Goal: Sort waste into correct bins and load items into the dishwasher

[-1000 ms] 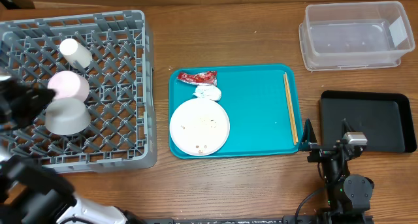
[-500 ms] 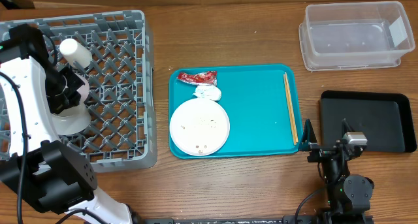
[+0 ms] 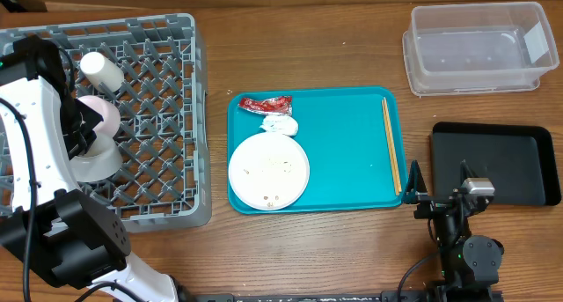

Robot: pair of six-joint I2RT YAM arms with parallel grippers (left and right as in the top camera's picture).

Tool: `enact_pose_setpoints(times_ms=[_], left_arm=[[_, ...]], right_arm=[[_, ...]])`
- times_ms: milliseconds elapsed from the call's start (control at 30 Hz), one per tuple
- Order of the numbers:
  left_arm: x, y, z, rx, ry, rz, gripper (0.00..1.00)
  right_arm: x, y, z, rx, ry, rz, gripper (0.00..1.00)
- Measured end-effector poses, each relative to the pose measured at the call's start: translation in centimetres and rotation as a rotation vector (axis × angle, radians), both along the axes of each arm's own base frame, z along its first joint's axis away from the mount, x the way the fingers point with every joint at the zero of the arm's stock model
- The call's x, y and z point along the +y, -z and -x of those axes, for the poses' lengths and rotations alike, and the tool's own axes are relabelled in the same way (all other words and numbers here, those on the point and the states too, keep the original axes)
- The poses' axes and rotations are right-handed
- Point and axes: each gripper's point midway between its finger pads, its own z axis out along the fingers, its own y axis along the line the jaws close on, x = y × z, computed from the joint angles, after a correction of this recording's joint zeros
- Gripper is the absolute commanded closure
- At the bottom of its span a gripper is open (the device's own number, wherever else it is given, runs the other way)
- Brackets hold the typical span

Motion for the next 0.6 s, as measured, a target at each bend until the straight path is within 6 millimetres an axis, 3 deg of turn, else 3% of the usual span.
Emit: enact_pose_setpoints(times_ms=[267,600], left_arm=[[-0.7,0.5,0.4,0.018,0.009,0.04,0.96],[-3.4,1.4,0.4,0.017,0.116,0.2,0.96]], right_arm=[[0.0,0.0,0.0,0.0,0.0,0.0,0.0],[0.0,0.0,0.0,0.0,0.0,0.0,0.0]])
